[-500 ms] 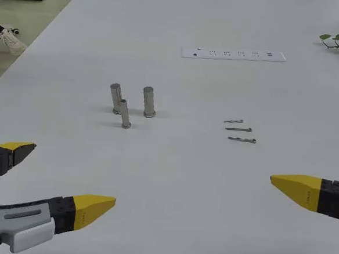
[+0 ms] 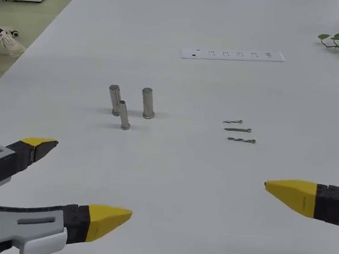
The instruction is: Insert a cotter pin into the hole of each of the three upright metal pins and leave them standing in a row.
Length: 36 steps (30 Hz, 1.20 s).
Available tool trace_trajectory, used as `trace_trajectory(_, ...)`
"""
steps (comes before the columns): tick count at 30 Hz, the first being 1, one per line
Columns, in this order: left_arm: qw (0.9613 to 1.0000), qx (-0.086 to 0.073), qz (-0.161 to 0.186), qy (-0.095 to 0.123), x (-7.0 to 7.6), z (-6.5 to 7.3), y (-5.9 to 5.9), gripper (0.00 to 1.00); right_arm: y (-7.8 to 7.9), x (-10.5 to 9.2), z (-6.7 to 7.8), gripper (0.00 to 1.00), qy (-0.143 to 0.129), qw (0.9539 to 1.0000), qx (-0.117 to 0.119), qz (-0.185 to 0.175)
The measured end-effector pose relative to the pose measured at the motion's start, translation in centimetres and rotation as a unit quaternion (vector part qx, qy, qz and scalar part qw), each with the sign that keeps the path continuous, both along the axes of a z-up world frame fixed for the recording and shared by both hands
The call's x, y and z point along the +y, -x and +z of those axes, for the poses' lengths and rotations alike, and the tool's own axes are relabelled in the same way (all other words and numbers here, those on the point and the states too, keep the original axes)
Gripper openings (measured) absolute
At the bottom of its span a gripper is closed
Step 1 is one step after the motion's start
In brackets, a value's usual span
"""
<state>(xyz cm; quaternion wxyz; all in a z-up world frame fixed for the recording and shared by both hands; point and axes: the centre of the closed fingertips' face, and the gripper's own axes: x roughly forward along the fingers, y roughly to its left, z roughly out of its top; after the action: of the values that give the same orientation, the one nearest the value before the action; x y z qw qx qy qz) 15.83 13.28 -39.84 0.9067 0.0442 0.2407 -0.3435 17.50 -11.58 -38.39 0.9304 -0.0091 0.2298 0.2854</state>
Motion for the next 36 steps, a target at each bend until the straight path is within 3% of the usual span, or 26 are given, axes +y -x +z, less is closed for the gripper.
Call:
trace_trajectory(15, 0.9998, 0.006, 0.016, 0.006, 0.8, -0.1, -0.4, 0.99, 0.0, -0.2, 0.0, 0.98, 0.007, 1.0, 0.002, -0.001)
trace_trajectory(24, 0.9997, 0.014, 0.017, -0.01, 1.4, -0.9, -0.1, 0.99, -0.1, -0.1, -0.1, 0.98, 0.015, 0.9999, 0.004, 0.002)
trace_trajectory(36, 0.9995, 0.019, 0.025, -0.001, 1.7, -0.9, -0.4, 0.99, -0.3, -0.2, 0.0, 0.98, 0.018, 0.9998, 0.005, -0.001)
